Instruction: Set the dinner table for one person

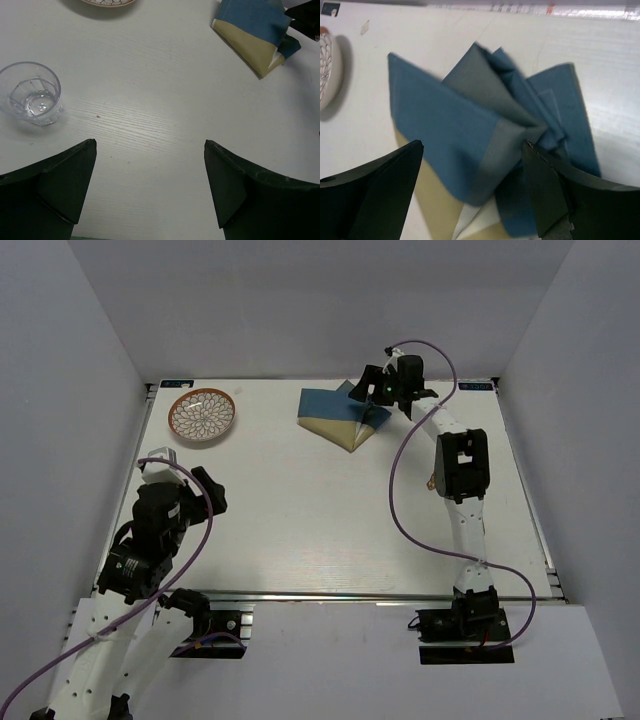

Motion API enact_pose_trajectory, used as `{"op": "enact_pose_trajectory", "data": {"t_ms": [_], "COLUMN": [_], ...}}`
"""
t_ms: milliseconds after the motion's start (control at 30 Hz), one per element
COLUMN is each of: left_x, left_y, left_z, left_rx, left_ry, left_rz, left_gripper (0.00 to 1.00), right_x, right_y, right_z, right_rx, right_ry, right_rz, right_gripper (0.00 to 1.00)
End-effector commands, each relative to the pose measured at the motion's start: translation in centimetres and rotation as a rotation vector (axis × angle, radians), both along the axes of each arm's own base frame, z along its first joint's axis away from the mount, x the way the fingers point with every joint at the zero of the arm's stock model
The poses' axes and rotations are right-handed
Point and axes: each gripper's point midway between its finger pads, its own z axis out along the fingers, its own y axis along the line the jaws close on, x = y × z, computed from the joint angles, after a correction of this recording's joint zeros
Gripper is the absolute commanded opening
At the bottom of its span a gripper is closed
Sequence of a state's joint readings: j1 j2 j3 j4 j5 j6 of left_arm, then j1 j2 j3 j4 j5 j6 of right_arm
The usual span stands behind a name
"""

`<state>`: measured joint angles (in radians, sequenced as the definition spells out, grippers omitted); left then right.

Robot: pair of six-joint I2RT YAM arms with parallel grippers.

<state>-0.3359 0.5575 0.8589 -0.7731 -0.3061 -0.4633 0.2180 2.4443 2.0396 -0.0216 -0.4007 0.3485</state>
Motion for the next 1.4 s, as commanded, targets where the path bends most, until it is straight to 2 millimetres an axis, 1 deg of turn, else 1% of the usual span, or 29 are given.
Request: {"op": "enact_pose_trajectory", "data": {"t_ms": [0, 33, 100, 200, 267, 300, 333, 367, 467, 500, 533, 600, 700, 733, 767, 800, 833, 1000, 1133, 1267, 1300, 1367], "left_x": [0.3, 0.3, 0.4, 0.4, 0.4, 0.4, 0.3, 0.4, 0.3, 0.3, 0.3, 0.2, 0.2, 0.2, 0.2, 0.2, 0.2, 0.2, 0.2, 0.2, 0.2, 0.3], "left_y": [-0.6, -0.7, -0.7, -0.8, -0.8, -0.8, -0.8, -0.8, -0.9, -0.9, -0.8, -0.8, -0.8, -0.9, -0.9, -0.9, -0.9, -0.9, -0.9, -1.0, -1.0, -1.0], "left_z": [0.4, 0.2, 0.1, 0.2, 0.1, 0.1, 0.2, 0.3, 0.3, 0.3, 0.3, 0.4, 0.6, 0.5, 0.5, 0.5, 0.5, 0.5, 0.5, 0.4, 0.4, 0.4], "left_rx": [-0.003, -0.001, 0.001, 0.001, 0.0, -0.001, -0.001, -0.002, -0.005, -0.004, -0.003, -0.006, -0.007, -0.007, -0.006, -0.007, -0.005, -0.005, -0.007, -0.003, -0.006, -0.004], "left_ry": [-0.019, -0.014, -0.01, -0.011, -0.011, -0.011, -0.012, -0.016, -0.019, -0.02, -0.02, -0.025, -0.032, -0.029, -0.03, -0.03, -0.027, -0.029, -0.03, -0.022, -0.025, -0.022], "left_rz": [-0.032, -0.038, -0.041, -0.045, -0.046, -0.044, -0.047, -0.046, -0.05, -0.051, -0.049, -0.049, -0.053, -0.052, -0.053, -0.056, -0.056, -0.056, -0.059, -0.06, -0.059, -0.061], "left_gripper": [0.98, 0.98, 0.98, 0.98, 0.98, 0.98, 0.98, 0.98, 0.98, 0.98, 0.98, 0.98, 0.98, 0.98, 0.98, 0.98, 0.98, 0.98, 0.98, 0.98, 0.98, 0.98], "right_x": [2.5, 2.9, 3.4, 3.7, 3.8, 3.5, 3.4, 3.4, 4.0, 4.2, 4.5, 4.7, 4.5, 4.6, 4.5, 4.6, 4.8, 4.9, 4.9, 4.9, 4.9, 4.6], "right_y": [0.5, 0.3, -0.1, -0.5, -0.8, -0.9, -0.8, -1.1, -1.3, -1.4, -1.1, -1.2, -0.8, -0.8, -0.3, -0.2, -0.2, -1.2, -1.1, -0.2, -0.2, 0.1], "right_z": [2.2, 1.3, 1.1, 0.2, 0.3, 0.0, 0.7, 0.7, 0.7, -0.5, 0.2, 0.0, 0.0, 0.4, 0.7, 0.3, 0.8, -0.3, -0.8, -1.1, -0.9, -1.0], "right_rx": [0.037, 0.037, 0.04, 0.023, 0.017, 0.017, 0.016, 0.014, 0.009, 0.003, 0.008, 0.022, 0.048, 0.052, 0.059, 0.06, 0.066, 0.031, 0.041, 0.064, 0.07, 0.081], "right_ry": [-0.066, -0.059, -0.086, -0.092, -0.1, -0.104, -0.12, -0.126, -0.12, -0.099, -0.11, -0.108, -0.119, -0.129, -0.137, -0.127, -0.133, -0.108, -0.098, -0.095, -0.098, -0.092], "right_rz": [0.0, -0.016, -0.048, -0.086, -0.097, -0.097, -0.095, -0.098, -0.105, -0.106, -0.102, -0.093, -0.067, -0.065, -0.05, -0.048, -0.05, -0.098, -0.085, -0.057, -0.054, -0.039], "right_gripper": [0.85, 0.84, 0.84, 0.84, 0.84, 0.84, 0.84, 0.85, 0.85, 0.85, 0.85, 0.85, 0.83, 0.82, 0.81, 0.8, 0.8, 0.84, 0.85, 0.8, 0.75, 0.7]}}
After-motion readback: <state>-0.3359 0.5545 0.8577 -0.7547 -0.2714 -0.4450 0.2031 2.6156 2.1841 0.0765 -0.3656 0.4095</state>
